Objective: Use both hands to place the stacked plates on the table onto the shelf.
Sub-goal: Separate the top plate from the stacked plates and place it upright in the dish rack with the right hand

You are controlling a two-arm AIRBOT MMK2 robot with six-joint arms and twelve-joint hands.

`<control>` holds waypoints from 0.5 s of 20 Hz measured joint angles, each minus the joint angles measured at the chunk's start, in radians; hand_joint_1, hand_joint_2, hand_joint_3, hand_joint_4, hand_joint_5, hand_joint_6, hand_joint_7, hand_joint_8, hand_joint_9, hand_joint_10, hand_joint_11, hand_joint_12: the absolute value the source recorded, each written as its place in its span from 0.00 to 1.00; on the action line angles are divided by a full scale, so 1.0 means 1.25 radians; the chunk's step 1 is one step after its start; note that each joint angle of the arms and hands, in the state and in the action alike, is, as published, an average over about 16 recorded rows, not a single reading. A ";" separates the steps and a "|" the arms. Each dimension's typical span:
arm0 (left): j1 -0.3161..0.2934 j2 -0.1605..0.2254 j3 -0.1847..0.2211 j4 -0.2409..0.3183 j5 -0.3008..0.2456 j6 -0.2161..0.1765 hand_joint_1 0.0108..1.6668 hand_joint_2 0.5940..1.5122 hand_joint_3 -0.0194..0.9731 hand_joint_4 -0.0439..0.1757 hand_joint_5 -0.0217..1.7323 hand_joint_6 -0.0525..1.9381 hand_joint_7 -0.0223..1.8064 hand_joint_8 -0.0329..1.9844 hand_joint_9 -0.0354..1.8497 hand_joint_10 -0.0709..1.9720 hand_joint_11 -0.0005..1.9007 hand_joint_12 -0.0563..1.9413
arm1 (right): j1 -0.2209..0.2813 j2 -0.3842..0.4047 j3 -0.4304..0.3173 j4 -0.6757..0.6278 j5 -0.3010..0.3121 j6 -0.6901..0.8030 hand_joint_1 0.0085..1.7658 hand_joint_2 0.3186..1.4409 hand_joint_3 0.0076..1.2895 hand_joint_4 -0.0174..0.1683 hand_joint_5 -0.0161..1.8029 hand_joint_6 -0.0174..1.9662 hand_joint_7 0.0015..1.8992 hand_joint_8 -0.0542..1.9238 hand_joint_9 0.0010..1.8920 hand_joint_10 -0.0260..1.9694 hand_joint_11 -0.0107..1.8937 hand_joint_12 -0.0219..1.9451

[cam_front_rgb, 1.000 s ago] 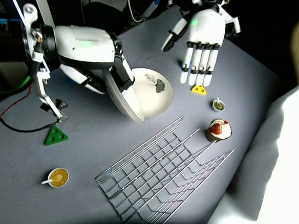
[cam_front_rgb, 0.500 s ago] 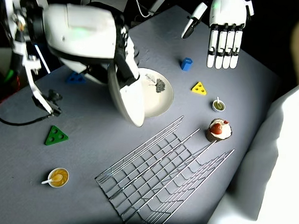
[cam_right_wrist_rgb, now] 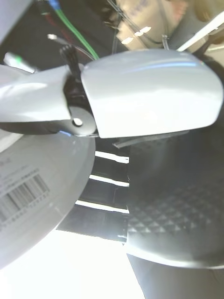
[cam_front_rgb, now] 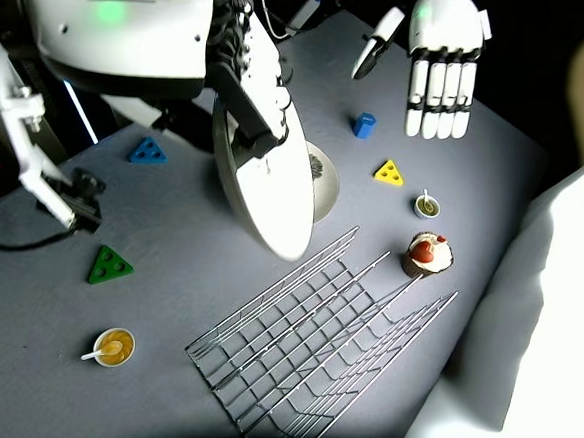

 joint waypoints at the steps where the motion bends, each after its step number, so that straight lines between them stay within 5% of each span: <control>1: 0.000 0.003 -0.001 0.004 -0.001 0.002 0.00 0.52 0.02 0.21 0.11 0.03 0.13 0.02 0.13 0.04 0.11 0.04 | 0.002 0.001 0.004 0.005 0.002 -0.010 0.81 0.55 0.00 0.09 0.52 0.46 0.59 0.32 0.63 0.33 0.56 0.59; 10: -0.032 0.031 -0.017 0.074 -0.006 -0.002 0.00 0.52 0.02 0.21 0.11 0.03 0.13 0.02 0.13 0.04 0.11 0.04 | 0.003 0.002 0.040 0.033 0.022 -0.088 0.80 0.55 0.00 0.10 0.52 0.46 0.60 0.31 0.63 0.34 0.56 0.59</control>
